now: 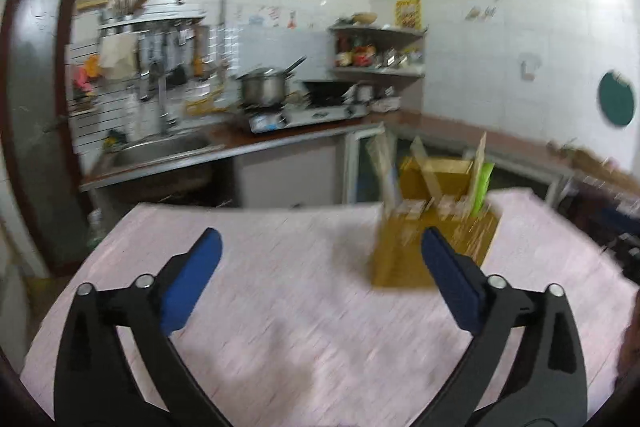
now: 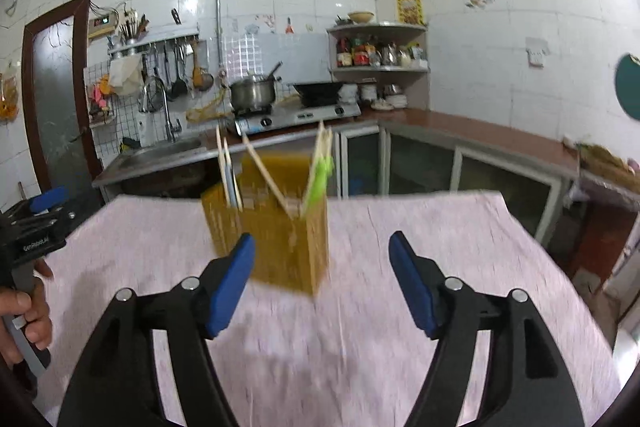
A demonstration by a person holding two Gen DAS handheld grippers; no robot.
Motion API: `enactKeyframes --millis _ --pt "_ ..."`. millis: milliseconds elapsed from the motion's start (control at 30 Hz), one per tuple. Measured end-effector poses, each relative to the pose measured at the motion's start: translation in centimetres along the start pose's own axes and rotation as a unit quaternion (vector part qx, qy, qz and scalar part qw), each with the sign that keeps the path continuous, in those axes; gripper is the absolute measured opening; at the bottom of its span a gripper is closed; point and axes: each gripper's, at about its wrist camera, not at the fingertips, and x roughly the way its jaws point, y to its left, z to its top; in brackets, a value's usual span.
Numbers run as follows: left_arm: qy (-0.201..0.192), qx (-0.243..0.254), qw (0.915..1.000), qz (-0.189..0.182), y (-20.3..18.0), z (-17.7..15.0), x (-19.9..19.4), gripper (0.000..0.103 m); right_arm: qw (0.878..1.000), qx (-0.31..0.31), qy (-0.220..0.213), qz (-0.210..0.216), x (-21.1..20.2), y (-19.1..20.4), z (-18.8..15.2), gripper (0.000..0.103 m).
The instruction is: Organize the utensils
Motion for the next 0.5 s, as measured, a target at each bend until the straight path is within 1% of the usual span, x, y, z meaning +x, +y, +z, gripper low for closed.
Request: enactKeyframes --millis 33,100,200,267,367,433,500 --pt "0.011 -0.001 0.9999 0.009 0.7 -1.6 -0.8 0.098 1.0 -0.001 0.006 -0.005 -0.6 -0.1 -1.5 0.069" --pt "0.021 -0.006 0.9994 0.025 1.9 -3.9 -2.1 0.098 1.0 -0.002 0.011 -0.02 -1.7 -0.2 -3.9 0.069" --pt "0.028 -0.013 0.9985 0.046 3.6 -6.4 -4.0 0.098 0.999 -0.008 0.012 -0.03 -3.4 -0.1 -6.9 0.069" --pt "0.023 -0.017 0.9984 0.049 4.5 -7.7 -5.5 0.098 0.999 -0.013 0.006 -0.04 -4.5 -0.1 -8.1 0.069" --pt "0.014 -0.027 0.9982 0.051 5.5 -9.2 -7.0 0.098 0.999 -0.012 -0.006 -0.043 -5.9 -0.1 -9.3 0.07" --pt "0.011 -0.036 0.998 0.051 5.7 -9.6 -7.5 0.098 0.999 -0.022 -0.014 -0.044 -6.6 0.2 -9.8 0.07" --pt "-0.002 -0.034 0.9981 0.051 5.5 -10.0 -8.0 0.098 0.998 -0.023 -0.026 -0.045 -7.2 0.2 -10.4 0.072"
